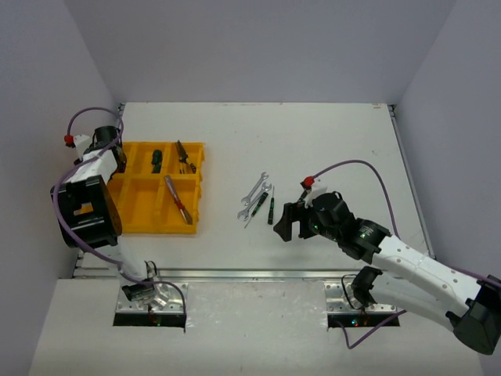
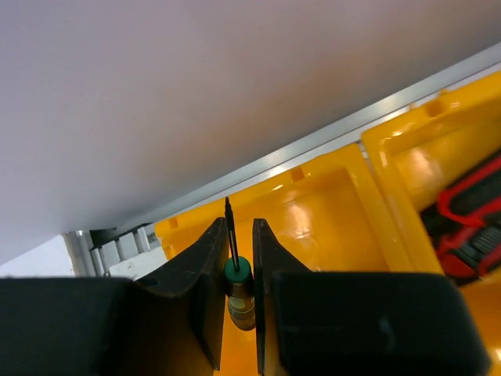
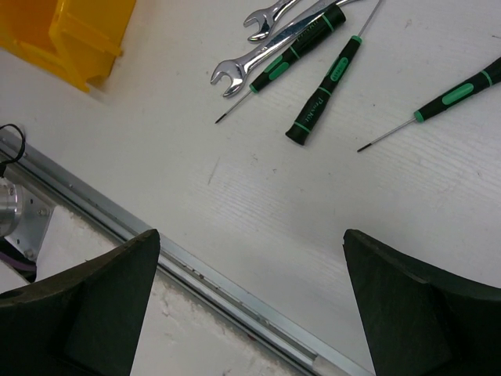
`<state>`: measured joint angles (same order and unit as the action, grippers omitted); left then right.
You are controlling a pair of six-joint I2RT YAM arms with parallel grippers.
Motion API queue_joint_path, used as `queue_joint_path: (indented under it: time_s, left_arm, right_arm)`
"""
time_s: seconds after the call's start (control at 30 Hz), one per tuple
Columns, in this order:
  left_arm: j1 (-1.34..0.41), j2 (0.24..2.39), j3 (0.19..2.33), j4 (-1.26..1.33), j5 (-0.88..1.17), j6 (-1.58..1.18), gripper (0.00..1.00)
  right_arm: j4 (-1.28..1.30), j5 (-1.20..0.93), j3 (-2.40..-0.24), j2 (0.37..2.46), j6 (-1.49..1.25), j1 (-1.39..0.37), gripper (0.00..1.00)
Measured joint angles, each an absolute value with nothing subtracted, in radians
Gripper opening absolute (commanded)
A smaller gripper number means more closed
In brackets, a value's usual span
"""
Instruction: Sort the tools into containers
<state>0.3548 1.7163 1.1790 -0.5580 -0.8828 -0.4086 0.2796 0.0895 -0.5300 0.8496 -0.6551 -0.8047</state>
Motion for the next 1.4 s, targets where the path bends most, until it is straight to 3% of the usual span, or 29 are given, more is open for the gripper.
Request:
queue_joint_path:
  time_s: [0.07,0.17,0.23,0.4,0.63,0.8,0.97,1.2,1.3,1.4]
  left_arm:
    - [0.361,1.750,1.178,-0.555,-0.897,-0.416,0.35]
    - [0.366,1.752,1.170,-0.537,-0.900,-0.422,0.75]
    - [0.367,1.741,1.169,-0.522,-0.894,-0.424,0.85]
    - [0.368,1.677,1.159,-0.503,-0.823,-0.421,0.99]
    - [0.356,1.457,1.155,-0.494,-0.652,-0.423,1.00]
    - [0.332,1.240,1.132,-0.488,-0.441,-0.442,1.00]
    - [0.284,0.925,0.901,-0.427,-0.169,-0.479,1.00]
    - [0.166,0.705,0.667,-0.451,0.024,-0.487,1.00]
    - [0.143,0.689,0.653,-0.474,0.080,-0.484,1.00]
    - [0.142,0.680,0.653,-0.466,0.119,-0.478,1.00]
  right_arm:
    - [0.275,0.086,-0.529,0.849,-0.655,-0.805,0.99]
    - [0.270,0.086,-0.529,0.849,-0.655,-0.805,0.99]
    - [0.267,0.085,-0.529,0.853,-0.655,-0.805,0.99]
    - [0.259,0.096,-0.531,0.909,-0.659,-0.805,0.99]
    - [0.325,0.237,-0.599,1.105,-0.799,-0.806,0.99]
    - [0.494,0.411,-0.799,1.366,-1.053,-0.799,0.99]
    - [0.623,0.475,-0.984,1.615,-1.178,-0.728,0.97]
    - [0.692,0.516,-1.061,1.790,-1.237,-0.601,0.92]
    - [0.666,0.515,-1.078,1.844,-1.221,-0.575,0.78]
    - [0.603,0.514,-1.088,1.858,-1.190,-0.564,0.51]
